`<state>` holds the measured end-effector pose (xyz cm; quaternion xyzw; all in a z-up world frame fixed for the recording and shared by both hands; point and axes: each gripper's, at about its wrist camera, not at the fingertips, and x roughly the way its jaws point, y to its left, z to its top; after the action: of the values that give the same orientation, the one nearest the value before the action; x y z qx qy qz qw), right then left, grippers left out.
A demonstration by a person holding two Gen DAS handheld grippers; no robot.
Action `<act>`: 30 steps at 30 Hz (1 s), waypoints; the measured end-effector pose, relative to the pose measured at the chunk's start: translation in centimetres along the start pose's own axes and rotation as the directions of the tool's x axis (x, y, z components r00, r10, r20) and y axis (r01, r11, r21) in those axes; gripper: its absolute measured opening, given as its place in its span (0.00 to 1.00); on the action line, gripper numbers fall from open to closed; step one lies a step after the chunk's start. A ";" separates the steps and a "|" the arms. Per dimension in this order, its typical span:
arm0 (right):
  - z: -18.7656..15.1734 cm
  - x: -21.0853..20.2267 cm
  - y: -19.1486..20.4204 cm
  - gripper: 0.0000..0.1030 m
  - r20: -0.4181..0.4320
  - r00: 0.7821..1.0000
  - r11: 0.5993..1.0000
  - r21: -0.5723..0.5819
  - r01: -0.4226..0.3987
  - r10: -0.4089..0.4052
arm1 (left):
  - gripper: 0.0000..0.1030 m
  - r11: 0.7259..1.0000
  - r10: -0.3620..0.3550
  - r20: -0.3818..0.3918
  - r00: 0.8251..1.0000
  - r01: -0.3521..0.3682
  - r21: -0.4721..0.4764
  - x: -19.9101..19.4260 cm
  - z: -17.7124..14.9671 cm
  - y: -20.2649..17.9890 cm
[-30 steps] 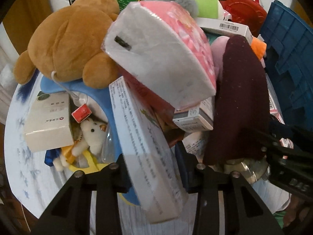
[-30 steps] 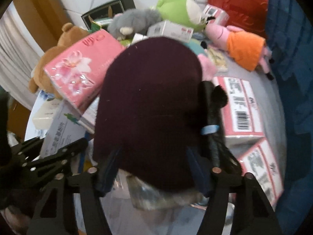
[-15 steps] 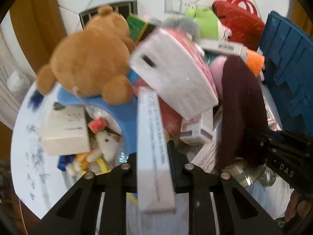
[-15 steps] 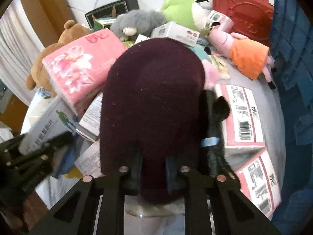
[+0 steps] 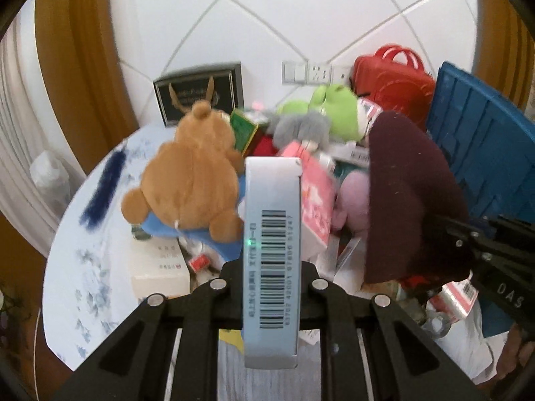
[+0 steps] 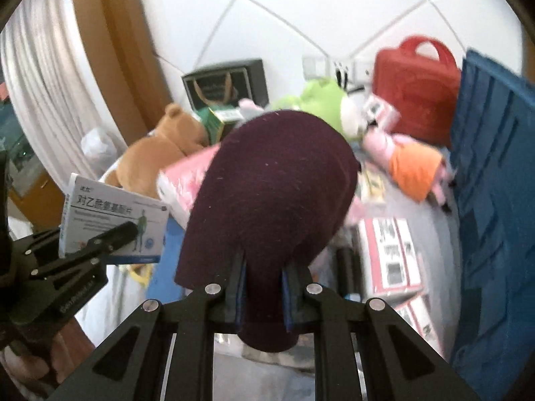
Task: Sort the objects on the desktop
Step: 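Lift the barcode box and maroon hat and carry both over the blue crate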
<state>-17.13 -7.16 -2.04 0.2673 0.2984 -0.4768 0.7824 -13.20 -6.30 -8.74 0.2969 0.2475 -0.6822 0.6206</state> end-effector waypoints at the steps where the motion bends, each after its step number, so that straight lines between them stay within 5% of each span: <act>1: 0.2 -0.2 0.1 0.16 0.010 1.000 1.000 -0.005 -0.001 0.001 | 0.16 1.000 0.004 0.018 1.000 -0.004 0.007 -0.5 0.4 -0.2; 18: 3.4 -6.1 1.7 0.16 0.151 0.988 0.998 -0.050 0.037 -0.029 | 0.16 1.000 -0.009 0.169 0.986 0.004 0.030 -5.5 4.2 -0.7; 30: 4.8 -11.6 4.2 0.16 0.285 0.949 0.987 -0.049 0.156 -0.136 | 0.16 0.993 -0.106 0.265 0.958 0.087 0.082 -9.0 6.1 -0.9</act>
<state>-16.59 -2.07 10.10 0.1462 0.2200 -0.5555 0.7884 -14.22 -4.16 1.91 0.2105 0.1514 -0.7538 0.6038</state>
